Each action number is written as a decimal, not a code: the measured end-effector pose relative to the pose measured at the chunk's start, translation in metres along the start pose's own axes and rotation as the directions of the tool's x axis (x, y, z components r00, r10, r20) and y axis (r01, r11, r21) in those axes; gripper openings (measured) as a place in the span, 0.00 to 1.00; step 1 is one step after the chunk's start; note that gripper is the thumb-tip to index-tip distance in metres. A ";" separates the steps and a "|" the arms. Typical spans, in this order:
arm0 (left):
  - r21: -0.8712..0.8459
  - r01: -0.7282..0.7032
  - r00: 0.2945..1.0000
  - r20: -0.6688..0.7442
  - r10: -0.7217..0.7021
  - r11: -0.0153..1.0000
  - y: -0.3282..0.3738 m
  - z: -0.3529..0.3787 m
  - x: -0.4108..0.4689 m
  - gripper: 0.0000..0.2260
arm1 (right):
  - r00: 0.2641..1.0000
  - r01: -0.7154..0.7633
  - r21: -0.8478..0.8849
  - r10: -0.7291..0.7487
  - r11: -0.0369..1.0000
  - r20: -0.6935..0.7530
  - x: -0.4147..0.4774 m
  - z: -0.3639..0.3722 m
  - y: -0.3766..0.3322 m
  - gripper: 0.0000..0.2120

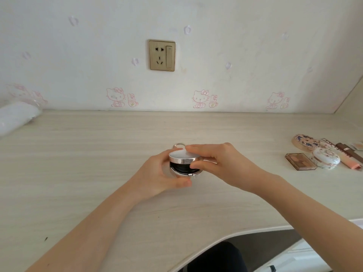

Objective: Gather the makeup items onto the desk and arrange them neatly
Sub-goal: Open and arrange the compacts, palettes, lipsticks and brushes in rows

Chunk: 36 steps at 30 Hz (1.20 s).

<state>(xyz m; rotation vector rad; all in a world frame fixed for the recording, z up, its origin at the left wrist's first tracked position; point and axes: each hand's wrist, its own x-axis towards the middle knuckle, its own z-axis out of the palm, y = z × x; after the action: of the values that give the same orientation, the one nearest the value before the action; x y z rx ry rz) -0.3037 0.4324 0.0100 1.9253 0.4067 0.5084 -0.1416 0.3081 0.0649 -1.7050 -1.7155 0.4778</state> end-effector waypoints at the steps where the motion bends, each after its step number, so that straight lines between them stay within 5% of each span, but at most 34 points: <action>1: 0.063 0.010 1.000 0.010 -0.011 0.998 -0.003 -0.002 0.000 0.32 | 1.000 -0.003 -0.015 0.003 1.000 -0.001 -0.001 0.002 0.002 0.16; 12: 0.531 0.024 0.997 0.051 -0.060 0.847 -0.017 0.003 0.003 0.47 | 0.999 0.043 -0.144 -0.044 0.989 -0.004 -0.016 0.017 0.028 0.21; 18: 0.590 -0.034 0.998 0.069 -0.008 0.807 -0.023 0.003 0.006 0.45 | 0.998 0.056 -0.173 -0.062 0.983 -0.028 -0.021 0.024 0.037 0.20; 36: 0.554 0.104 0.990 0.020 -0.139 0.826 -0.007 0.006 -0.016 0.47 | 0.993 0.114 -0.153 -0.119 0.982 -0.022 -0.029 0.031 0.040 0.22</action>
<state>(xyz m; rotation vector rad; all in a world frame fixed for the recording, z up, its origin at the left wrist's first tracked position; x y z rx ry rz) -0.3145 0.4222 -0.0017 2.4454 0.6915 0.2576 -0.1355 0.2894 0.0100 -1.6953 -1.8571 0.2718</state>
